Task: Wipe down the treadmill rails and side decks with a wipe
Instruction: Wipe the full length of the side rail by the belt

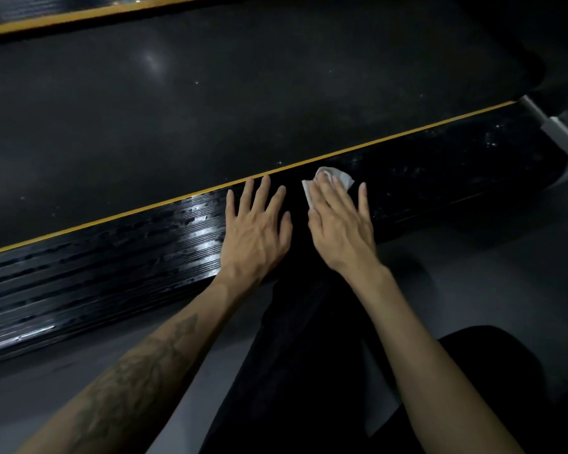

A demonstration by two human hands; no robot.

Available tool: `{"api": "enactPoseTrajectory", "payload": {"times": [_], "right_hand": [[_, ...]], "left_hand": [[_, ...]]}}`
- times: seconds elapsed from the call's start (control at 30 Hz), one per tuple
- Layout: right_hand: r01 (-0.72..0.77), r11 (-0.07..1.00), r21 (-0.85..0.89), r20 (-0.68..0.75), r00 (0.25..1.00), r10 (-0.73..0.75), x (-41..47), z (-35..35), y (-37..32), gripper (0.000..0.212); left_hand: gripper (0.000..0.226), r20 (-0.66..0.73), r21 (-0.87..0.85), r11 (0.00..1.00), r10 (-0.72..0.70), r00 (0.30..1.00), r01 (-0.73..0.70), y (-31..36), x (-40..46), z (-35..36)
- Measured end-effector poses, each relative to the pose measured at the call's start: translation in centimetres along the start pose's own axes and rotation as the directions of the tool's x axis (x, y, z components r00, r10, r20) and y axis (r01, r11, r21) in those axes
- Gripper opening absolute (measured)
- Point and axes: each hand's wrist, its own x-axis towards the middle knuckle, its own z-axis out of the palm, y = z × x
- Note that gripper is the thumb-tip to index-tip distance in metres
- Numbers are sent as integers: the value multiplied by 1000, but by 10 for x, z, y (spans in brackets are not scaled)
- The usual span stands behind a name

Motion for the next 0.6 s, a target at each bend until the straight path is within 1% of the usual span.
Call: {"api": "enactPoseTrajectory", "payload": {"times": [0.07, 0.13, 0.17, 0.23, 0.33, 0.4, 0.53, 0.6], "right_hand": [[-48, 999, 0, -42, 998, 48, -9, 1, 1, 63], [-86, 996, 14, -55, 995, 87, -24, 5, -6, 64], [-80, 996, 27, -54, 995, 82, -28, 7, -11, 64], [-24, 999, 47, -54, 998, 26, -24, 8, -14, 63], [37, 999, -6, -15, 999, -37, -9, 4, -5, 62], [21, 999, -33, -14, 1000, -22, -8, 2, 5, 62], [-69, 998, 10, -106, 992, 70, -34, 6, -3, 62], [-55, 998, 38, -115, 992, 59, -38, 9, -12, 62]], "left_hand": [[61, 4, -2, 1000, -1, 1000, 1, 1, 0, 0], [62, 10, 0, 1000, 0, 1000, 0, 2, 0, -1], [62, 15, 2, 1000, -1, 1000, 1, 2, 1, -1], [62, 32, -1, 1000, -1, 999, 1, 2, 1, -1], [62, 35, -2, 1000, 13, 999, -13, 2, 0, -2], [62, 29, -3, 1000, 24, 999, -24, 3, 0, -2], [63, 45, -17, 999, 42, 998, -42, 3, 0, -4], [64, 66, -28, 998, 50, 997, -48, 2, 0, -3]]}}
